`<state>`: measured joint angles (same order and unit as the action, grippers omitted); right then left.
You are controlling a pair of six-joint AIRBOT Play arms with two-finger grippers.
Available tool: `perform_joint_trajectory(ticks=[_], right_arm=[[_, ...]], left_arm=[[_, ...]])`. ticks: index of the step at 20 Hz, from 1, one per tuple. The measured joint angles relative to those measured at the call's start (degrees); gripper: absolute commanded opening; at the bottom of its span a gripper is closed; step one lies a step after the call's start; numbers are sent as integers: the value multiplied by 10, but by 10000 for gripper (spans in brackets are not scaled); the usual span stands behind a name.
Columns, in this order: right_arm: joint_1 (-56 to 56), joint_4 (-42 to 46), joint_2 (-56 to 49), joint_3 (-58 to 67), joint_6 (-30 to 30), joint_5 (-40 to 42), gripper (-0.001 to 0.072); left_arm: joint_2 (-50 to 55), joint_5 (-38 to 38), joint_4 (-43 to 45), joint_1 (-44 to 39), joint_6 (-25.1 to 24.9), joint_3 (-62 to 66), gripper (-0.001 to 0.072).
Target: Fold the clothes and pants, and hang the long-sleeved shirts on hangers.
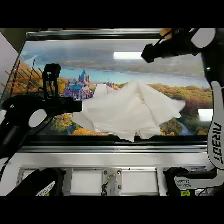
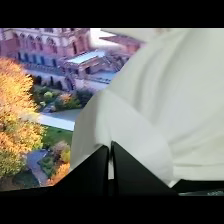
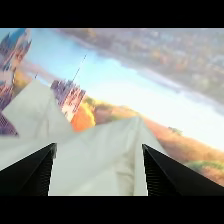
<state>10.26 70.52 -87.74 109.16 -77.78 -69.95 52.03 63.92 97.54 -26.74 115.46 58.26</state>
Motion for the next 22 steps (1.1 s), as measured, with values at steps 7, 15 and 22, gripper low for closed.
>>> perform_joint_trajectory(ticks=[7, 15, 22], right_arm=[[39, -18, 67, -238, -3, -54, 585], [135, -3, 171, -558, 16, 58, 586], [212, 98, 178, -599, 78, 157, 585]], left_arm=[[50, -42, -94, 144, -73, -87, 12], [56, -75, -130, 159, -104, -128, 12], [56, -94, -134, 135, -108, -133, 12]])
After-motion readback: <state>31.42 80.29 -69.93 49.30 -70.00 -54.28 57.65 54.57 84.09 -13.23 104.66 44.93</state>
